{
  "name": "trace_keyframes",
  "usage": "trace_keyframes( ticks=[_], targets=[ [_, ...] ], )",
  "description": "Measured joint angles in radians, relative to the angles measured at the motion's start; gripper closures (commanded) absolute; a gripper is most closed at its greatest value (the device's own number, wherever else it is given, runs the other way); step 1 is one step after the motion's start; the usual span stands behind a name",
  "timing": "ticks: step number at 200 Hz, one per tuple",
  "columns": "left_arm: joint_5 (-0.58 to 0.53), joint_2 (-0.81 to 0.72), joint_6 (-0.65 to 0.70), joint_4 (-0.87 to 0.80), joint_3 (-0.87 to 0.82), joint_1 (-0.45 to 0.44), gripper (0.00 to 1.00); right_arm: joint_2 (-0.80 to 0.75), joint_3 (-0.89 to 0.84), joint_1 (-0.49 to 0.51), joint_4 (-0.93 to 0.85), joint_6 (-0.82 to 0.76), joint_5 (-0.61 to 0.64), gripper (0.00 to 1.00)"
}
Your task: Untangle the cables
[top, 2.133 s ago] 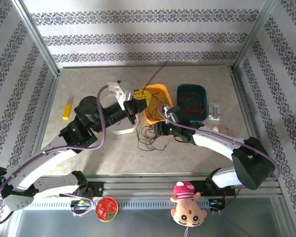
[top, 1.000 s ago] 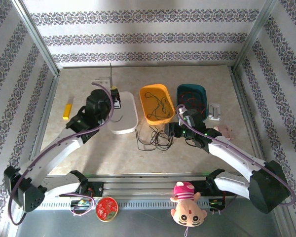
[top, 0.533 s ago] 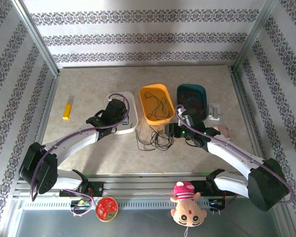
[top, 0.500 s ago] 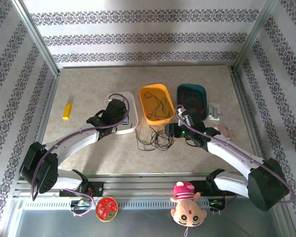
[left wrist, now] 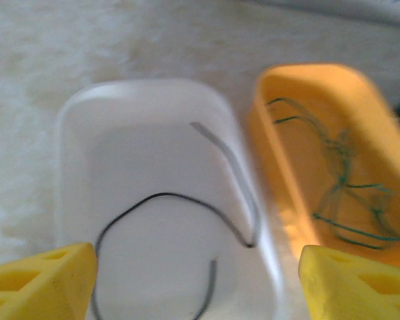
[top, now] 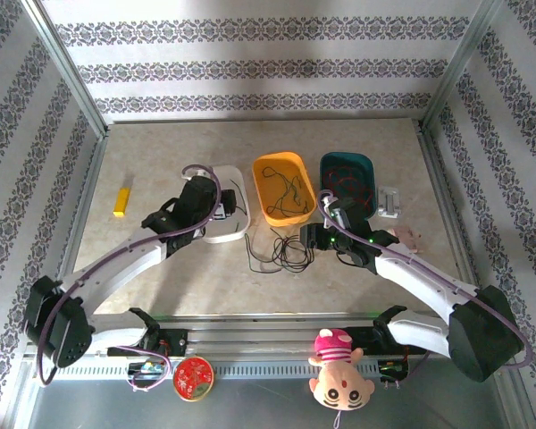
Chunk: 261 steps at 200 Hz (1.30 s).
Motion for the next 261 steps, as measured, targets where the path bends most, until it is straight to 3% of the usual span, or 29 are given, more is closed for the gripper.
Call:
trace_keyframes(
  ticks=[31,92,121,162,168,185,198,231,261],
  targets=[
    [0.173,0.007,0.042,0.019,-0.013,-0.018,0.22,0.021,0.008,-0.003,-0.003,0.0,0.014,0.44],
    [0.166,0.026,0.017,-0.055,-0.126,-0.204,0.23,0.038,0.024,-0.013,-0.011,0.001,0.045,0.44],
    [0.153,0.071,-0.023,-0.055,-0.146,-0.245,0.27,0.054,0.031,-0.013,-0.011,0.002,0.045,0.44],
    [0.127,0.189,-0.04,-0.052,-0.137,-0.249,0.47,0.06,0.034,-0.013,-0.011,0.004,0.045,0.44],
    [0.128,0.204,-0.039,-0.051,-0.133,-0.25,0.53,0.06,0.034,-0.013,-0.011,0.004,0.045,0.44],
    [0.129,0.241,-0.032,-0.047,-0.11,-0.25,0.84,0.06,0.034,-0.013,-0.011,0.004,0.045,0.44],
    [0.128,0.251,-0.019,-0.043,-0.091,-0.253,0.97,0.06,0.034,-0.013,-0.011,0.004,0.048,0.44],
    [0.095,0.212,0.044,-0.003,-0.043,-0.312,1.0,0.048,0.034,-0.019,-0.011,0.016,0.054,0.44],
    [-0.003,0.09,0.128,0.052,-0.013,-0.372,1.0,0.041,0.032,-0.02,-0.011,0.024,0.064,0.44]
  ],
)
